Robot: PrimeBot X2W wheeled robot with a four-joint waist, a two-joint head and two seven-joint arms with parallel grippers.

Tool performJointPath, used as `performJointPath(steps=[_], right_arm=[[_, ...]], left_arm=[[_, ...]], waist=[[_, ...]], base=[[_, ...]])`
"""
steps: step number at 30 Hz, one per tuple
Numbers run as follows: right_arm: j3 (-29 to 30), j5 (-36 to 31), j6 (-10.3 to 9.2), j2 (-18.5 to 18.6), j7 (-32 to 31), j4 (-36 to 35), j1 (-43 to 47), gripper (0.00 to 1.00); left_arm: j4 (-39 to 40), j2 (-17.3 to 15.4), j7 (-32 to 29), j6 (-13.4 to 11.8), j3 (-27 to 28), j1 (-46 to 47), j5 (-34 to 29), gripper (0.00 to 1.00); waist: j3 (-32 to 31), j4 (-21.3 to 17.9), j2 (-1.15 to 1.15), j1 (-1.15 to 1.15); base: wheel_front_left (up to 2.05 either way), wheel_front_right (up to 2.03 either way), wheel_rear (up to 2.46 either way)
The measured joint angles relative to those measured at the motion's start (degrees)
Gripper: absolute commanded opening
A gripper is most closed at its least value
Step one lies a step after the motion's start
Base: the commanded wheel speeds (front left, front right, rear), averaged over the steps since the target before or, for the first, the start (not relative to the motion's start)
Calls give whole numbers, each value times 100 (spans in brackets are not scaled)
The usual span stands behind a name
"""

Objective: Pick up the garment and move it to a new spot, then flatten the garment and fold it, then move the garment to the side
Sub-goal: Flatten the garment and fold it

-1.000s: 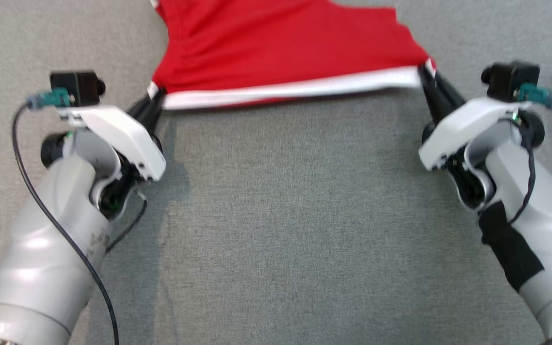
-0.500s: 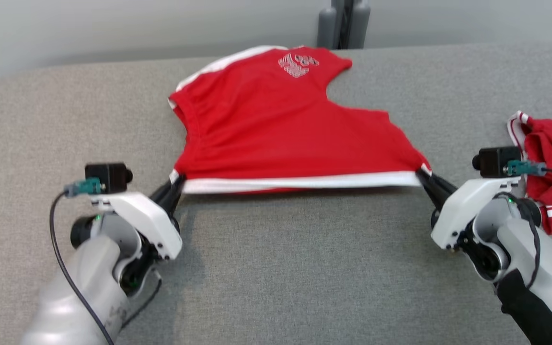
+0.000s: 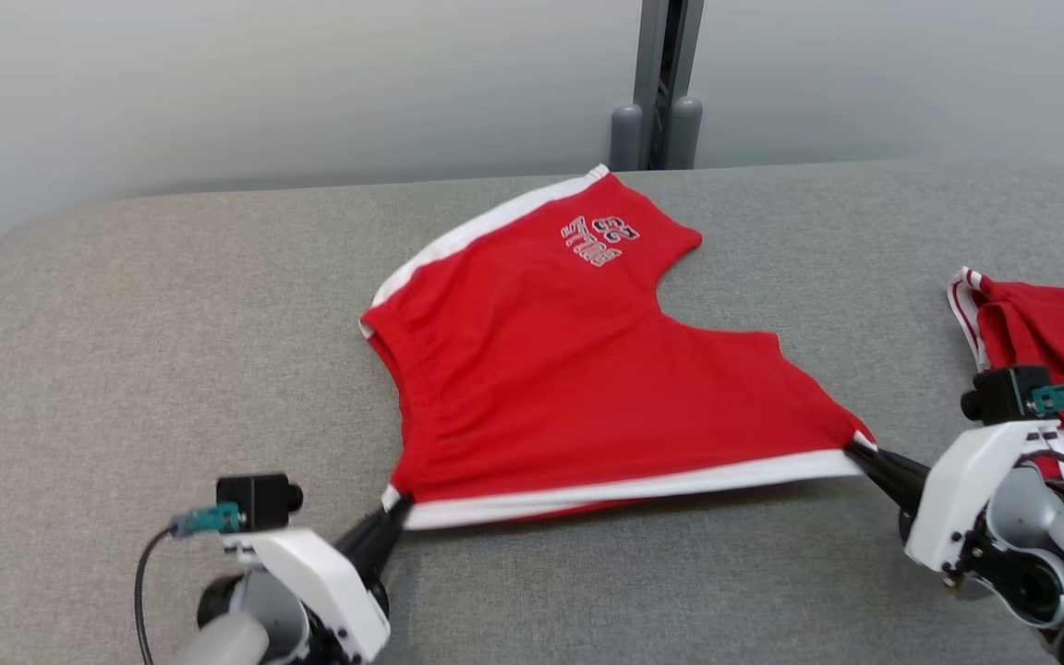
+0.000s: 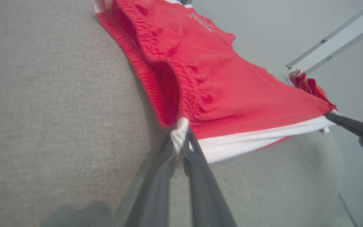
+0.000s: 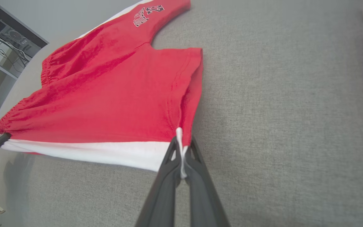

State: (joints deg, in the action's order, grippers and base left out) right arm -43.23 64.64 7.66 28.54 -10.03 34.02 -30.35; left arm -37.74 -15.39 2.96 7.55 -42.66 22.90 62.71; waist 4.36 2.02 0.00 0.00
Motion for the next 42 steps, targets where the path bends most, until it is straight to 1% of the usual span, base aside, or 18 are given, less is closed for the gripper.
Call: performJointPath(steps=[7,13,16,22,26,31,36,39,42], right_arm=[[88,420,0,497,-755,-463,356,0],[335,713,0,931,-1395,-889,688,0],[470,761,-1,1129,-1674,-1055,903,0],[782,883,-2,1370,-2209,-1488,1311,0],[1106,851,-9,1485,-2359,-1728,1472,0],[1522,580,-10,1481,-2486,-1962,1517,0],[2071,316,-15,1292,-2760,-1978,1234,0],[2325,21,-16,1171,-2954,-1981,969,0],[2575,-236,-15,966,-3164,-2000,669,0]], left_arm=[[719,-193,-177,-8,-51,-733,307,0],[1478,-360,-402,-33,-113,-1279,588,0],[1985,-557,-628,-31,-326,-1487,599,0],[2685,-913,-1011,-30,-560,-1786,660,0],[2928,-949,-1103,-60,-590,-1835,734,0],[3161,-801,-1278,-79,-615,-1823,961,0],[3563,-672,-1614,-48,-526,-1722,1595,0],[3712,-643,-1782,-47,-477,-1562,1842,0],[3763,-531,-1853,-31,-392,-1388,2031,0]], waist=[[-126,-25,0,0],[-144,-55,0,0],[-151,-54,0,0],[-136,-12,0,0],[-151,57,0,0],[-158,260,0,0],[-104,512,0,0],[-2,681,0,0],[133,856,0,0]], base=[[0,0,0],[0,0,0],[0,0,0],[0,0,0],[0,0,0],[0,0,0],[0,0,0],[0,0,0],[0,0,0]])
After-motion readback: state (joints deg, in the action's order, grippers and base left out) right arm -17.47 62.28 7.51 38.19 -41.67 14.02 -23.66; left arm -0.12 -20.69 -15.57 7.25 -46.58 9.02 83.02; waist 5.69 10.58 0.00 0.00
